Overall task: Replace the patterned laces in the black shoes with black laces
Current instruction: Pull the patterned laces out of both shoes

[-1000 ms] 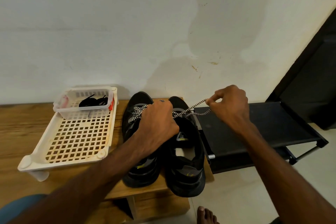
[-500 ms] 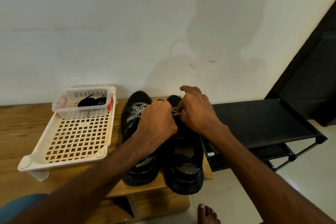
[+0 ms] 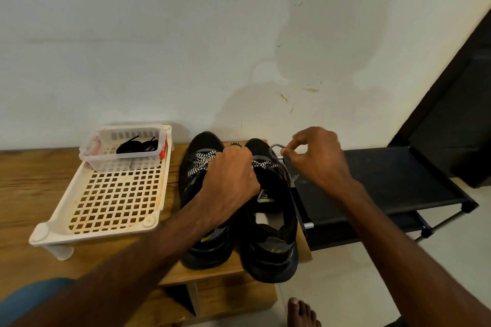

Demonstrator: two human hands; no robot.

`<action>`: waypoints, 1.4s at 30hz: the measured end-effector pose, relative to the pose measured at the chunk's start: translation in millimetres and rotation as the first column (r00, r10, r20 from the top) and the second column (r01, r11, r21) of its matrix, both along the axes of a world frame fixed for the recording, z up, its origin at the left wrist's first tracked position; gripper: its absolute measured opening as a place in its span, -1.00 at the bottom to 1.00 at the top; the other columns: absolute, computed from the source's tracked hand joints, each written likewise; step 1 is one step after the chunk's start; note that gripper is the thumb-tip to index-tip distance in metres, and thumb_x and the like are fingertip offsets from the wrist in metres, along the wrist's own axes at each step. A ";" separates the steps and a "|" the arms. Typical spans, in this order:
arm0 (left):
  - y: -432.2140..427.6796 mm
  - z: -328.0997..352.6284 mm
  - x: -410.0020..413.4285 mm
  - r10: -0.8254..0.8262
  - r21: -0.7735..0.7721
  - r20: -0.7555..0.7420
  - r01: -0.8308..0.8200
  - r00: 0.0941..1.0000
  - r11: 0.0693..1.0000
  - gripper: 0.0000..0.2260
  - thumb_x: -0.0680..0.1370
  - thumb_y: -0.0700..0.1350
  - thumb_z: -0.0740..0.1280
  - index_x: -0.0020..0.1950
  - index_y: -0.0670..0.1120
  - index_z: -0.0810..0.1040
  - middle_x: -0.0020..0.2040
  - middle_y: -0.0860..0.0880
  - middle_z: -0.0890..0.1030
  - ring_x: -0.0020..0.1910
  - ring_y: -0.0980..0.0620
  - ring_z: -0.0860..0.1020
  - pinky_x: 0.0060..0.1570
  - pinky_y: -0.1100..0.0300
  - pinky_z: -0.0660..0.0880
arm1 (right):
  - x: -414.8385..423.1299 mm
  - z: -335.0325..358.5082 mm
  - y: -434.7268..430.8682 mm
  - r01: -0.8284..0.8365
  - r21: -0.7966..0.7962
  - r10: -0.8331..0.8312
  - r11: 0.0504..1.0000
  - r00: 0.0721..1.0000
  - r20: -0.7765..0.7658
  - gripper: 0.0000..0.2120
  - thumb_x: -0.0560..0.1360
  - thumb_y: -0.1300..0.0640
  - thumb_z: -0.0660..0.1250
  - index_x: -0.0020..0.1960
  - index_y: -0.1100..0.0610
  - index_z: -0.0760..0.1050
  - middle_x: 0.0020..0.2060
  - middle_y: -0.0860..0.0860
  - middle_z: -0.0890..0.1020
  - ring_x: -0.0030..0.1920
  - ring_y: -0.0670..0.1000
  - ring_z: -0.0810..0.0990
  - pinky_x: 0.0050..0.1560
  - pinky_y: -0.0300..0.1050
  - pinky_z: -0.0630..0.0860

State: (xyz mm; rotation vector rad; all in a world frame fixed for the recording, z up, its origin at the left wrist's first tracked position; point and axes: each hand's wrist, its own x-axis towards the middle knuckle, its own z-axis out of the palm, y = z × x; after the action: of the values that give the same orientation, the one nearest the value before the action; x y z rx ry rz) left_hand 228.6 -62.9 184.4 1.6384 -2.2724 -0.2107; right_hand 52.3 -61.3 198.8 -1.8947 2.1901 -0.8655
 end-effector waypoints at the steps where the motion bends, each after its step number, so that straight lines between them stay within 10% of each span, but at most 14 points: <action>1: 0.0 -0.6 -0.6 0.001 -0.006 0.001 -0.001 1.000 1.000 -0.91 0.59 -0.14 0.35 -0.06 -0.16 0.53 -0.21 -0.04 0.47 -0.16 -0.05 0.59 -0.09 0.10 0.59 | 4.5 -4.3 -2.2 -0.007 0.021 0.007 1.000 1.000 -0.014 -0.88 0.50 0.01 0.52 -0.08 0.06 0.74 0.08 0.02 0.72 0.09 0.00 0.68 -0.02 -0.20 0.45; 8: -2.0 -7.5 -1.2 -0.002 -0.041 0.004 0.002 1.000 0.999 -0.82 0.62 -0.04 0.32 0.00 -0.15 0.59 -0.17 -0.04 0.52 -0.13 -0.05 0.61 -0.07 0.08 0.61 | 0.9 -8.3 -14.9 0.094 -0.109 -0.087 0.990 0.994 0.066 -0.81 0.55 0.01 0.45 0.01 0.11 0.73 -0.22 -0.03 0.70 -0.30 -0.12 0.58 -0.29 -0.30 0.39; 13: -0.4 -8.6 -1.2 0.016 -0.057 -0.028 -0.018 0.999 0.998 -0.77 0.58 0.07 0.38 0.06 -0.08 0.63 -0.08 -0.04 0.63 -0.07 -0.04 0.63 -0.01 0.03 0.62 | 5.3 -9.8 -10.7 -0.060 0.136 0.044 0.989 0.993 0.112 -0.49 0.46 -0.08 0.54 0.30 0.15 0.56 -0.18 -0.07 0.70 -0.21 -0.15 0.64 -0.11 -0.16 0.61; 20: -1.4 -7.4 -3.8 0.035 -0.049 0.022 -0.034 0.999 0.998 -0.79 0.55 0.02 0.41 0.07 -0.08 0.57 -0.03 -0.05 0.62 0.00 -0.08 0.62 -0.02 0.04 0.57 | 14.0 -21.6 -4.3 -0.064 0.317 0.073 0.946 0.997 -0.016 -0.68 0.40 0.09 0.58 0.10 0.15 0.65 -0.14 0.04 0.68 -0.15 0.00 0.68 -0.06 -0.03 0.70; 30: 1.6 8.7 0.4 0.113 -0.015 0.180 -0.113 0.977 0.994 -0.76 0.44 -0.01 0.45 -0.15 -0.06 0.41 -0.29 0.03 0.40 -0.15 -0.08 0.55 -0.15 0.10 0.38 | -6.7 -16.3 -12.2 -0.057 0.405 -0.031 0.913 0.978 0.208 -0.88 0.46 0.19 0.54 -0.04 0.21 0.72 -0.19 0.10 0.73 -0.22 0.03 0.74 -0.17 -0.09 0.71; 42: -10.0 -11.5 -28.6 0.002 -0.246 0.320 0.081 0.948 0.966 -0.60 0.46 -0.02 0.52 0.25 -0.11 0.58 0.29 -0.14 0.47 0.35 -0.14 0.34 0.23 0.01 0.46 | 15.3 -17.4 -5.1 -0.088 0.278 0.085 0.957 0.996 0.021 -0.70 0.38 0.12 0.61 0.08 0.12 0.69 -0.19 0.02 0.66 -0.22 -0.05 0.65 -0.19 -0.19 0.62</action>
State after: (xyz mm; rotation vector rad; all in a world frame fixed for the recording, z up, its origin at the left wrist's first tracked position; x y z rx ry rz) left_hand 200.0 -72.8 172.9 1.5822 -2.4390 0.3528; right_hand 67.6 -66.4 181.5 -1.8291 2.0769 -0.5168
